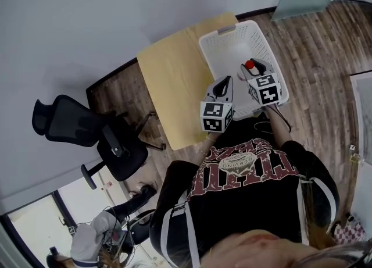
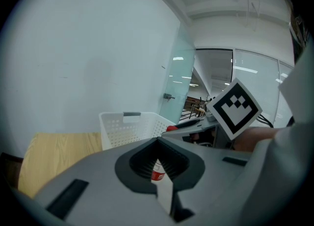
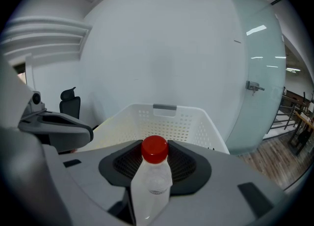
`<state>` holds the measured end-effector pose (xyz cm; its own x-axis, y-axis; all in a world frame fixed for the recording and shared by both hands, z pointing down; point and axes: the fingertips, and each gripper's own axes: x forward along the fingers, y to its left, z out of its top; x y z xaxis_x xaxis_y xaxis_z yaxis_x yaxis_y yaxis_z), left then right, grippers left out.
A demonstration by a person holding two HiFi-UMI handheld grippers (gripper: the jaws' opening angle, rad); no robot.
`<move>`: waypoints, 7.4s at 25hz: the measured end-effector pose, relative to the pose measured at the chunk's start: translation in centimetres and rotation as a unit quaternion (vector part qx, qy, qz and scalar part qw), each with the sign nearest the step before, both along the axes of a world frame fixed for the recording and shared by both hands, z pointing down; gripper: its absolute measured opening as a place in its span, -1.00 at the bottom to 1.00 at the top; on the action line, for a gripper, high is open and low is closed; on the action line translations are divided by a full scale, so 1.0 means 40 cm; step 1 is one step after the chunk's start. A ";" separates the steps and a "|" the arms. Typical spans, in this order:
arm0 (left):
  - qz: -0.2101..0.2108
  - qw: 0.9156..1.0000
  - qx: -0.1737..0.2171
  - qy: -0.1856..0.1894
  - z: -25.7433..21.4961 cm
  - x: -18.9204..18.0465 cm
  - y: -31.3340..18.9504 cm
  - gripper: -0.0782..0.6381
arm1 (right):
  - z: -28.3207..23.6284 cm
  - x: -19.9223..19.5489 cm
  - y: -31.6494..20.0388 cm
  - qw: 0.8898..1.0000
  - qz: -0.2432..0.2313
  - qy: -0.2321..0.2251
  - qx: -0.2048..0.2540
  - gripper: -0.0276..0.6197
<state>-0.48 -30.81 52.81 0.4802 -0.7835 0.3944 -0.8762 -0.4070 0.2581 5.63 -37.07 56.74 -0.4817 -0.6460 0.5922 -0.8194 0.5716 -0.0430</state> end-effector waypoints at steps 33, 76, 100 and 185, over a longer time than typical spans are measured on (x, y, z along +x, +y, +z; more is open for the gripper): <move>-0.018 0.998 0.046 -0.045 -0.079 -0.083 0.009 -0.65 | -0.205 -0.089 0.020 0.997 -0.050 -0.033 0.058 -0.39; -0.109 0.992 0.046 -0.032 -0.107 -0.257 0.124 -0.65 | -0.630 -0.323 0.153 0.956 -0.181 -0.129 0.194 -0.39; -0.184 0.982 0.022 -0.032 -0.072 -0.349 0.210 -0.65 | -0.451 -0.494 0.202 0.950 -0.270 -0.106 0.120 -0.39; -0.235 0.972 0.008 -0.024 -0.067 -0.451 0.259 -0.65 | -0.094 -0.561 0.283 0.947 -0.320 0.019 -0.025 -0.39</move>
